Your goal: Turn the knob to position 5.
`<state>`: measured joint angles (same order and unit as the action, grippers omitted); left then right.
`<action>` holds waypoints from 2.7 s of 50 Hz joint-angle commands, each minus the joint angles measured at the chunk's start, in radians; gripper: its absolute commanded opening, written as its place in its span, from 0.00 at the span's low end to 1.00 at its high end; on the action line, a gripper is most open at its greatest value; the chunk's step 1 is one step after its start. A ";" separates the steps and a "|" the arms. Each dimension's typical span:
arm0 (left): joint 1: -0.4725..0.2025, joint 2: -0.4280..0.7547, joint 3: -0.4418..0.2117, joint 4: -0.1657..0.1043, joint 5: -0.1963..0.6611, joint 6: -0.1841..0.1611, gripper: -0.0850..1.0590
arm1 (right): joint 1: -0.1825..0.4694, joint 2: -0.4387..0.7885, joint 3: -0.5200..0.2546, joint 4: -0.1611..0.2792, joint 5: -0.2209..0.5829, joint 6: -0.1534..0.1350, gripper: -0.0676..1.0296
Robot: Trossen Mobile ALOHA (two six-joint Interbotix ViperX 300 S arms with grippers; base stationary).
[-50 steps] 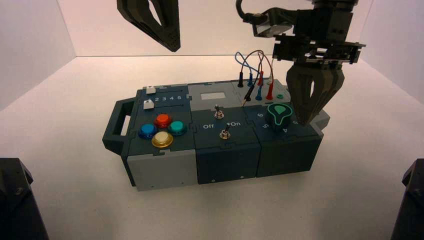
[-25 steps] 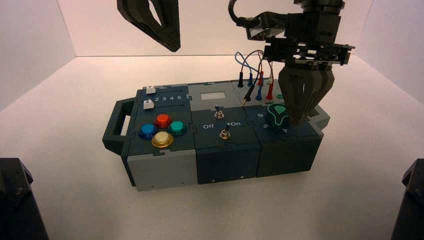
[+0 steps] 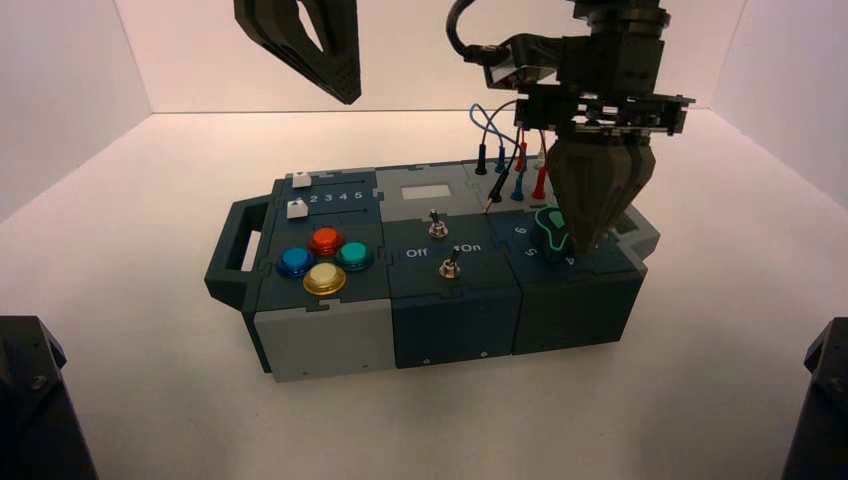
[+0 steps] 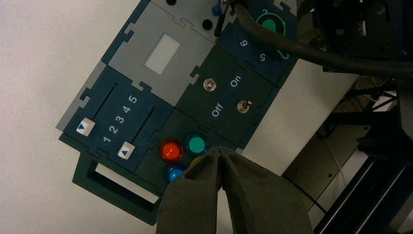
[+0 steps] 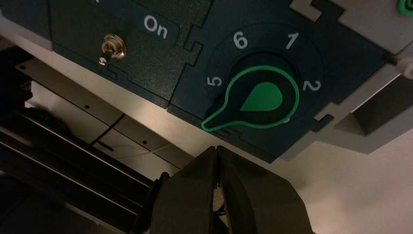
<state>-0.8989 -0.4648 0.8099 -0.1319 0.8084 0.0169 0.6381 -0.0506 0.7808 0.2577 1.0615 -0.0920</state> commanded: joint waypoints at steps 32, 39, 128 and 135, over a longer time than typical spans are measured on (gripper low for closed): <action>-0.002 -0.006 -0.025 0.003 0.002 0.000 0.05 | 0.005 0.028 -0.048 0.020 0.003 -0.009 0.04; -0.002 -0.005 -0.023 0.003 0.002 0.002 0.05 | 0.005 0.031 -0.055 0.020 0.003 -0.009 0.04; -0.002 0.000 -0.026 0.009 0.005 0.006 0.05 | 0.005 0.071 -0.106 0.020 0.018 -0.009 0.04; -0.002 0.000 -0.028 0.009 0.006 0.006 0.05 | 0.005 0.046 -0.092 0.018 0.029 -0.009 0.04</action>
<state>-0.8989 -0.4587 0.8099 -0.1243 0.8176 0.0184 0.6397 0.0337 0.6964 0.2730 1.0815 -0.0936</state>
